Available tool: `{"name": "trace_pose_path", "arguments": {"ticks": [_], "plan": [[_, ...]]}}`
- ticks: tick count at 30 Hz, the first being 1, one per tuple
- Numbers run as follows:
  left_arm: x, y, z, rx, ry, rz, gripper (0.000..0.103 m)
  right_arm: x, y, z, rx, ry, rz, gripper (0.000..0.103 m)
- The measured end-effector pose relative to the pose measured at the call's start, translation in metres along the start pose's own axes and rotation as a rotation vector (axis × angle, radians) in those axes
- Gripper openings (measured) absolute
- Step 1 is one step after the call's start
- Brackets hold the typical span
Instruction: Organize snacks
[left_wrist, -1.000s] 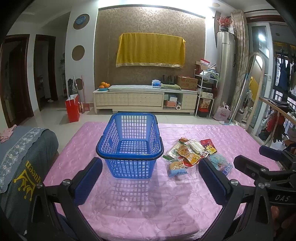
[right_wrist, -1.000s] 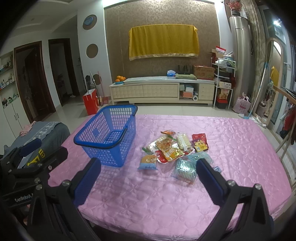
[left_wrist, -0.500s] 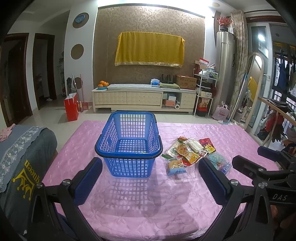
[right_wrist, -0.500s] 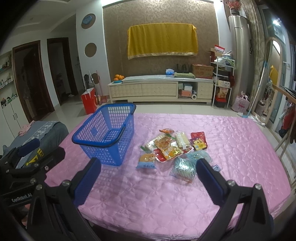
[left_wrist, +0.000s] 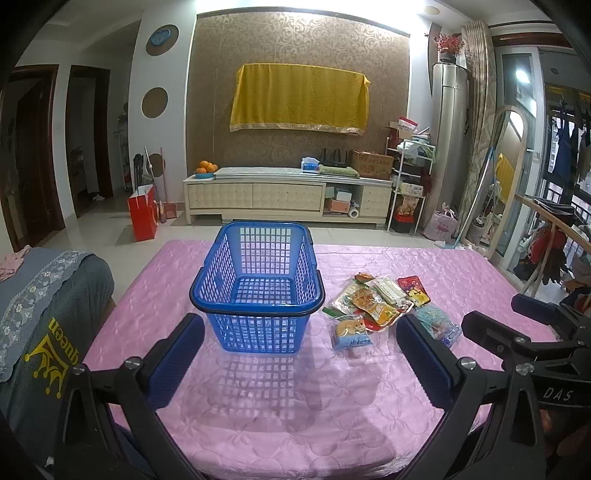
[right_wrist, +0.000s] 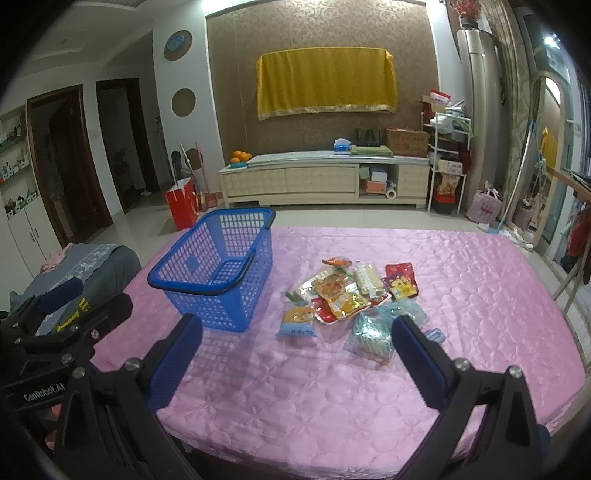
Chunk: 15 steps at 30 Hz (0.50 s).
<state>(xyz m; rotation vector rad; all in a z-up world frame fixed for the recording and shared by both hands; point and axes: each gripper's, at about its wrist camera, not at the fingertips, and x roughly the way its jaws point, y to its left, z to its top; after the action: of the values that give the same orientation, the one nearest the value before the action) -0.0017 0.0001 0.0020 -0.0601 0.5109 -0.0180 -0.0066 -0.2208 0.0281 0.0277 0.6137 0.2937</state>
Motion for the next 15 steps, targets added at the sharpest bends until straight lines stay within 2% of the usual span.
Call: {"name": "trace_pose_path", "arguments": {"ticks": [15], "plan": [[-0.0027, 0.0016, 0.0006, -0.004, -0.002, 0.006, 0.103, -0.0002, -0.0001, 0.0008, 0.008, 0.011, 0.0, 0.103]]}}
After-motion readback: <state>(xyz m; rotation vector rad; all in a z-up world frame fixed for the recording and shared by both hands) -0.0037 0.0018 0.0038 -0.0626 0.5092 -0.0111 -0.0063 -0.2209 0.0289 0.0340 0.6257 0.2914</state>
